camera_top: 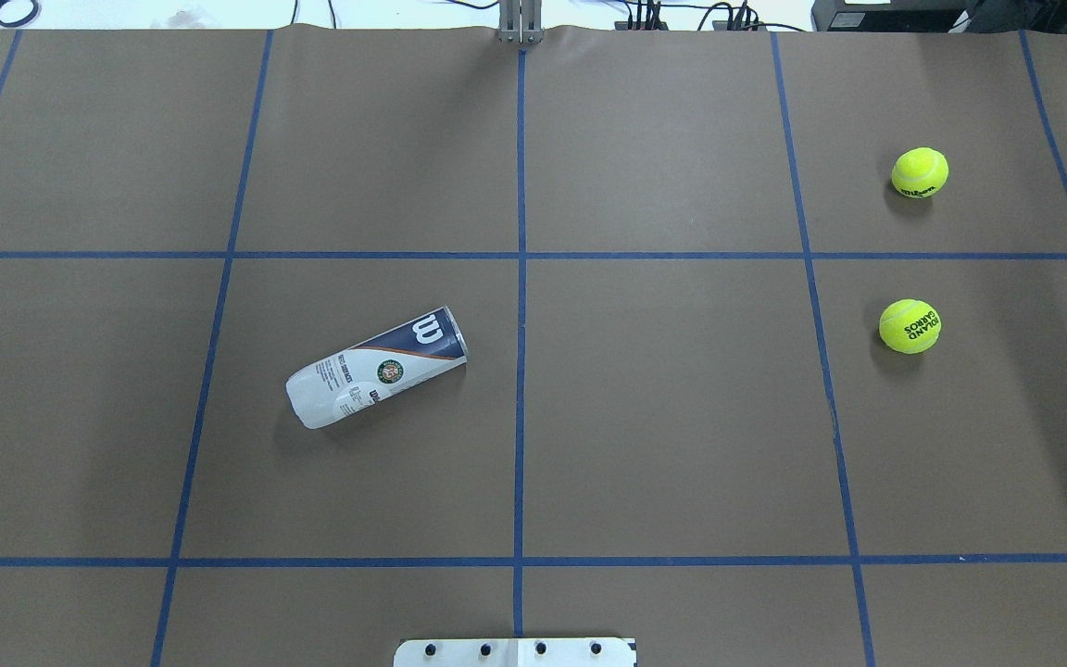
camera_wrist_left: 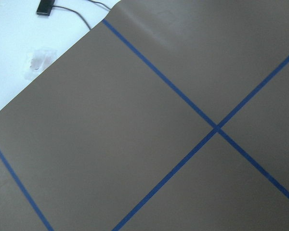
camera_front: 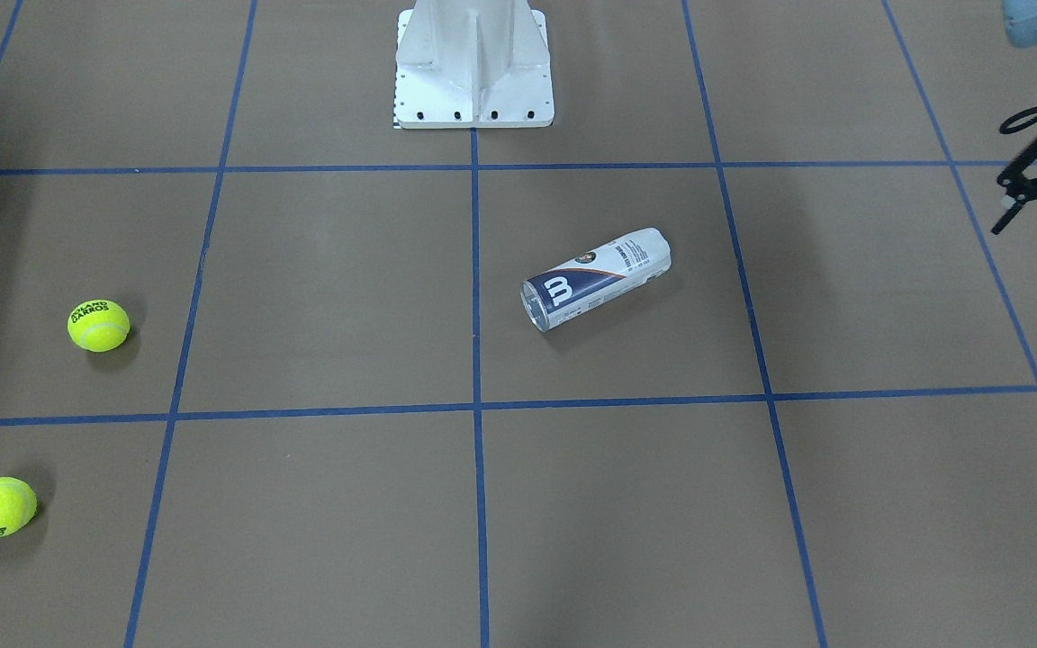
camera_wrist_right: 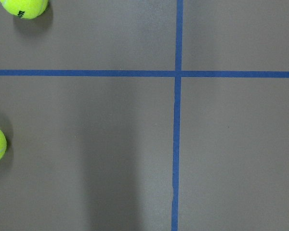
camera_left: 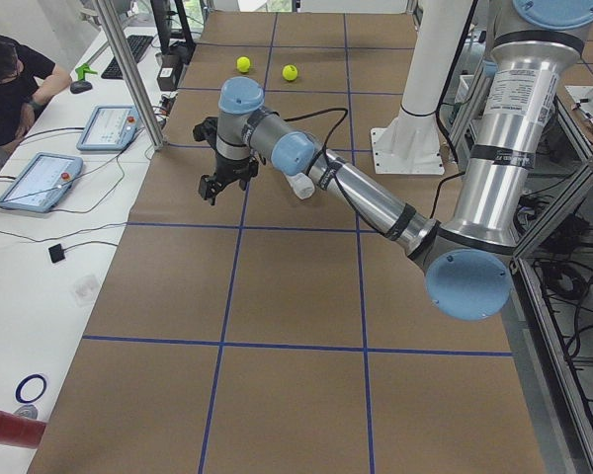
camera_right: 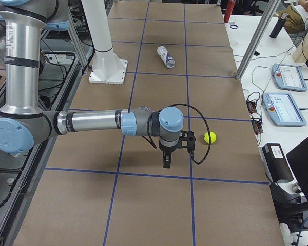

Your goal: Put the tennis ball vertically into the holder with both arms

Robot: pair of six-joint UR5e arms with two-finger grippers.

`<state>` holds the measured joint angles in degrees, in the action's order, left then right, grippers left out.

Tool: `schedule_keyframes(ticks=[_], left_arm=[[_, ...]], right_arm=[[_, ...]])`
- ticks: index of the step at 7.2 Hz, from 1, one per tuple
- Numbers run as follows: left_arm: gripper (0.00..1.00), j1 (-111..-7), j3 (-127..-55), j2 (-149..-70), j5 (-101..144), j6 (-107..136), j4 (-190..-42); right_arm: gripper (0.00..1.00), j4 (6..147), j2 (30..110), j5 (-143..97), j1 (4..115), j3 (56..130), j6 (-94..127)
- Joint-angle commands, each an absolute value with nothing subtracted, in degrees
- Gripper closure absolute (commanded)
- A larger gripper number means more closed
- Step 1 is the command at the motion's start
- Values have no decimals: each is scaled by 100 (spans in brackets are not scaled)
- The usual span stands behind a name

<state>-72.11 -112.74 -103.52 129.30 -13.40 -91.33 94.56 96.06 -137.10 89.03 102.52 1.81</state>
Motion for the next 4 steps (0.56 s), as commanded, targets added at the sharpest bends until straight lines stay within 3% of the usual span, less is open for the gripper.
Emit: schedule_keyframes(ticks=[1,4], left_arm=[[1,-6026,-11250,-11018,12702,-874,-9071],[1,-4601,-11032,-12553,12368,279,-7661]], right_arm=[[0,9457,9606,-13711,8903,10239,193],[0,9457,9598,-13702,8903,10239,193]])
